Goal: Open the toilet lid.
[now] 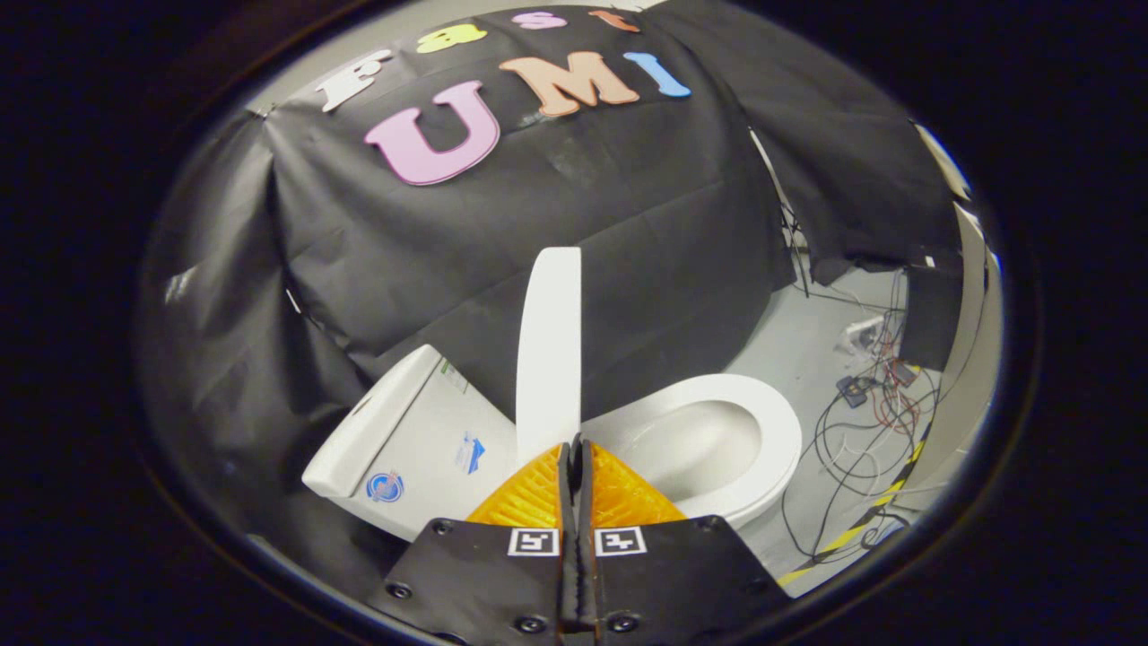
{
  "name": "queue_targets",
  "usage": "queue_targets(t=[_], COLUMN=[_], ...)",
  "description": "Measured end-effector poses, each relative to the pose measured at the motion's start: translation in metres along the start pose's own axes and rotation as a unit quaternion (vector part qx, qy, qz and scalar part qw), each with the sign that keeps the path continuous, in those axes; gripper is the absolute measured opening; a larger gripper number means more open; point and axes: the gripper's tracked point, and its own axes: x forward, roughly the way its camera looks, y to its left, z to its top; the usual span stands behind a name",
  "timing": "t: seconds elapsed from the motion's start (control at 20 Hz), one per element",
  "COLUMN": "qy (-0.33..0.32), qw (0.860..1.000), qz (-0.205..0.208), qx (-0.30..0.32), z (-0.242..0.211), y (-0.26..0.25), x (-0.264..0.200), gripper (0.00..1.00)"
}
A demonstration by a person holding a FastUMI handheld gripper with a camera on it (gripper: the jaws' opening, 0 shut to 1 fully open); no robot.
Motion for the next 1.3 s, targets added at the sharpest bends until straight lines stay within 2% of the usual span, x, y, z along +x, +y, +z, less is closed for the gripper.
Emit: queue_targets(t=[0.55, 0.9, 1.3], qy=[-0.002, -0.005, -0.014], qw=[0.993, 0.989, 0.969], qz=[0.016, 0.025, 0.009], qx=[-0.115, -0.145, -0.246], z=[-0.001, -0.009, -0.030], y=[0.074, 0.114, 0.167], x=[-0.001, 0.002, 0.006], gripper=[0.00, 0.01, 0.00])
